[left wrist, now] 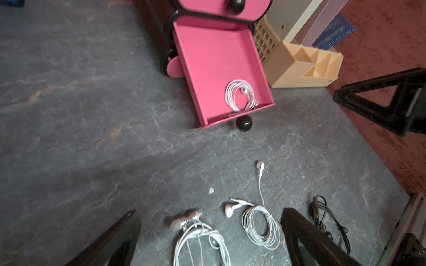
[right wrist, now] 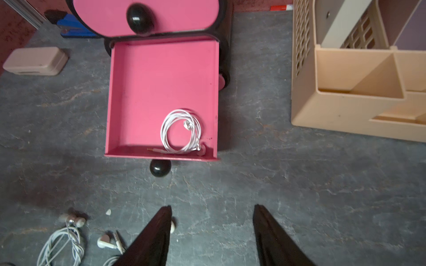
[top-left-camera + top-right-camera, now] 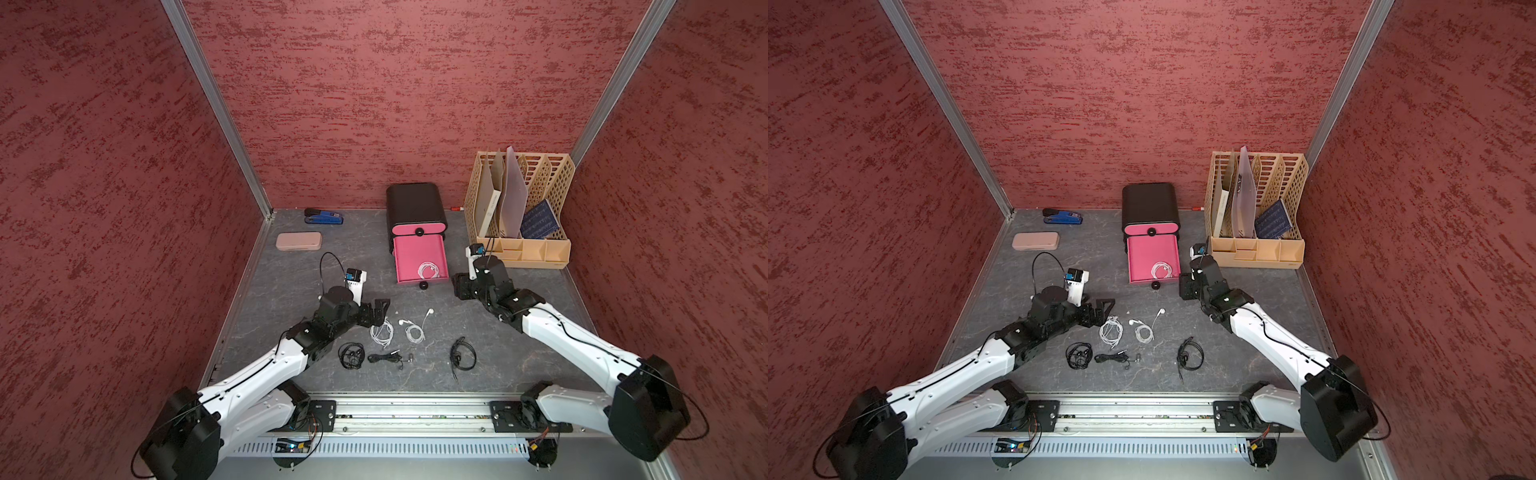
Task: Place the wired earphones into the drawer by color
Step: Place the wired earphones in the drawer, then pick up the wired earphones from the center of the board.
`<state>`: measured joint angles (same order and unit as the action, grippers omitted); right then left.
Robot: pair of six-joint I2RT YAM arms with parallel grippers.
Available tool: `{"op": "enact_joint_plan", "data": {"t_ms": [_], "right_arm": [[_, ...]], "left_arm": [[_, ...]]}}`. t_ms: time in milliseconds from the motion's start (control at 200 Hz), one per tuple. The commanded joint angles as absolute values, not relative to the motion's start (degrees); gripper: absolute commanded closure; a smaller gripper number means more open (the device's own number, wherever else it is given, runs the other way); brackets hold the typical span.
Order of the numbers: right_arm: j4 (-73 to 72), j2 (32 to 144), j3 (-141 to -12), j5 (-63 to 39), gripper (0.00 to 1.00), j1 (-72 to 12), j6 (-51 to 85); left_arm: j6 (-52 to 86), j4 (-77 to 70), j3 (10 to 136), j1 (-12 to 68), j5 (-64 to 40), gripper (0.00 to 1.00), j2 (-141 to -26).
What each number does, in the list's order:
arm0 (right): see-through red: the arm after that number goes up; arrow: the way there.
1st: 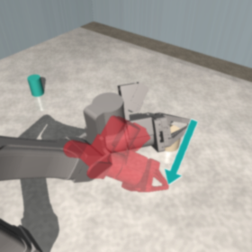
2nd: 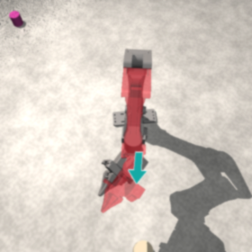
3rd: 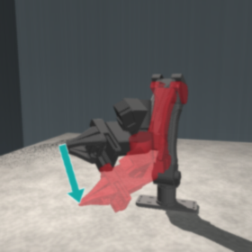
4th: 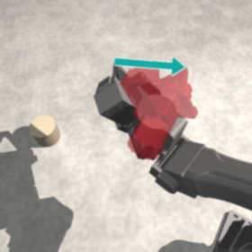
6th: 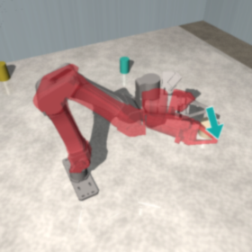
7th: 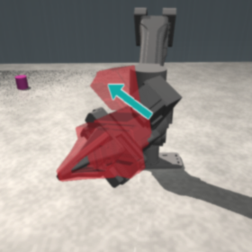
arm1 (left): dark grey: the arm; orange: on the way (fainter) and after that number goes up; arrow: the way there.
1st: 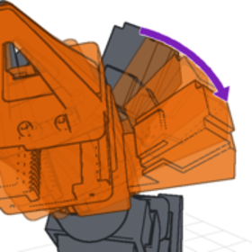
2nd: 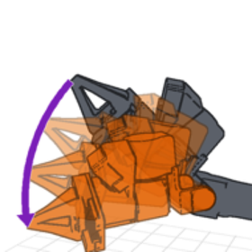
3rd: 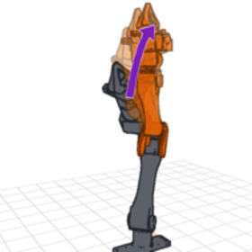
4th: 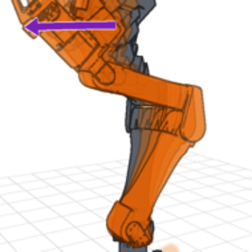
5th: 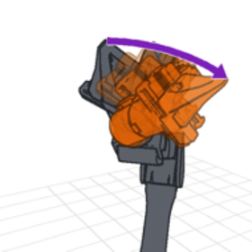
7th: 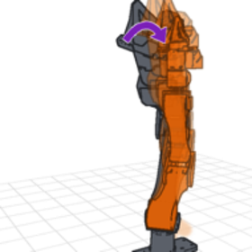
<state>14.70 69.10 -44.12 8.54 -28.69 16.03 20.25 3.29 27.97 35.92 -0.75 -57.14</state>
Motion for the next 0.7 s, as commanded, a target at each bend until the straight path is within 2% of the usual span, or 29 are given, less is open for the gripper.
{"op": "enact_joint_plan", "data": {"t_ms": [0,235,276,386,631,696], "right_arm": [[9.8,65.7,-39.9,7.9,0.38,-28.3,14.9],[5.2,59.0,-34.5,7.9,0.38,-28.3,15.8],[4.9,58.3,-33.9,8.4,0.34,-28.3,16.1],[4.6,57.1,-33.1,7.7,0.34,-28.3,16.6],[4.9,57.0,-33.3,6.9,0.34,-28.3,16.7],[5.0,57.0,-33.3,7.0,0.34,-28.3,16.6]], "left_arm": [[23.2,14.3,30.6,37.1,1.6,0.0,-58.5],[25.0,23.2,35.0,39.9,4.3,0.0,-64.0],[25.3,23.9,35.4,40.3,4.6,0.0,-65.4],[25.7,24.4,36.0,40.7,4.7,0.0,-68.8],[25.7,24.5,37.4,41.3,6.6,0.1,-74.1],[25.6,24.0,37.4,41.2,6.6,0.16,-74.8]]}}
